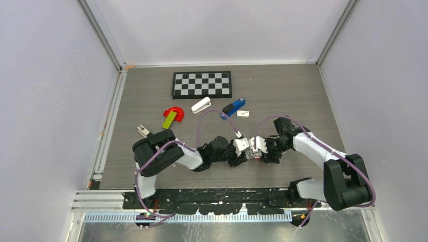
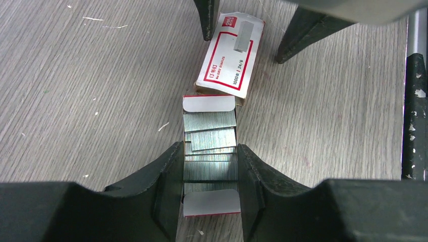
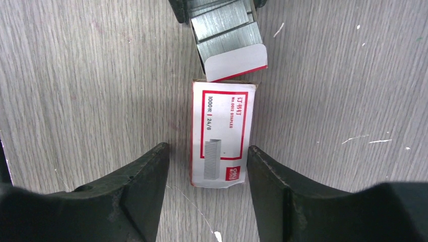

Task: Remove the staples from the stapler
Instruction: Close the staple box at the center of the board.

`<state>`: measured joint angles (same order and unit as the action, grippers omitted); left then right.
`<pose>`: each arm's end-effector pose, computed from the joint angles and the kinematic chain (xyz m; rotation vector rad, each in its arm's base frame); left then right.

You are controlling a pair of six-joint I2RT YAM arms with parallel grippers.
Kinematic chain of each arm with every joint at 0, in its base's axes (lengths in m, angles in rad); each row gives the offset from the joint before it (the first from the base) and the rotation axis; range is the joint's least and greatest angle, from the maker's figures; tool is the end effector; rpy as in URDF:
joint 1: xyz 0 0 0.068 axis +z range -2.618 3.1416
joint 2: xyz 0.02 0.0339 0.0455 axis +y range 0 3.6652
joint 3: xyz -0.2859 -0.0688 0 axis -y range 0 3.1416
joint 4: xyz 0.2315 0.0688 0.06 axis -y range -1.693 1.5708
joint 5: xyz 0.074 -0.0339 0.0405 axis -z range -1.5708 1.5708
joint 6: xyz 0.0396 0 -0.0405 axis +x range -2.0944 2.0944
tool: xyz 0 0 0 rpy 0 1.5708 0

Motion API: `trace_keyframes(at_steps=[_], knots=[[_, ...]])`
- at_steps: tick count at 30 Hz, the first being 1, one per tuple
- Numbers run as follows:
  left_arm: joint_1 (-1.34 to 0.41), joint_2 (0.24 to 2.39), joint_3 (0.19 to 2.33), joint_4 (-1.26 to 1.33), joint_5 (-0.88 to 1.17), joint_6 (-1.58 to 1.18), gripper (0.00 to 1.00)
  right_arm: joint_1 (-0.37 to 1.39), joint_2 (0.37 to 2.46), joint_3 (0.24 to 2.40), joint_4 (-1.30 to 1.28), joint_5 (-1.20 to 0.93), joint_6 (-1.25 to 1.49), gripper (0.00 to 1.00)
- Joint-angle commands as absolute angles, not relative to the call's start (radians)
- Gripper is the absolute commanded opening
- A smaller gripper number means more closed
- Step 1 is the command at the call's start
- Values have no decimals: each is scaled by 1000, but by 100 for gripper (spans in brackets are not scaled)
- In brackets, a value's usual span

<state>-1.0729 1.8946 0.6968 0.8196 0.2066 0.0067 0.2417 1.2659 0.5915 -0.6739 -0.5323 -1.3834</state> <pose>0.1629 -0.3166 0.1492 1.1752 1.6813 -0.8885 0.1664 0.0617 0.1831 -1.9691 1.7544 0.4456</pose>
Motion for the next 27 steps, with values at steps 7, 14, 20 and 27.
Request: trace_keyframes(at_steps=[7, 14, 20, 27], knots=[[-1083, 1925, 714, 711, 210, 37, 26, 248, 1270, 574, -596, -542, -1391, 52], [-1090, 1933, 736, 682, 206, 51, 26, 259, 1262, 563, -588, -538, -1402, 51], [-1097, 1934, 737, 679, 201, 59, 25, 264, 1262, 562, -583, -535, -1396, 49], [-1100, 1933, 729, 679, 212, 68, 25, 270, 1270, 551, -529, -506, -1347, 47]])
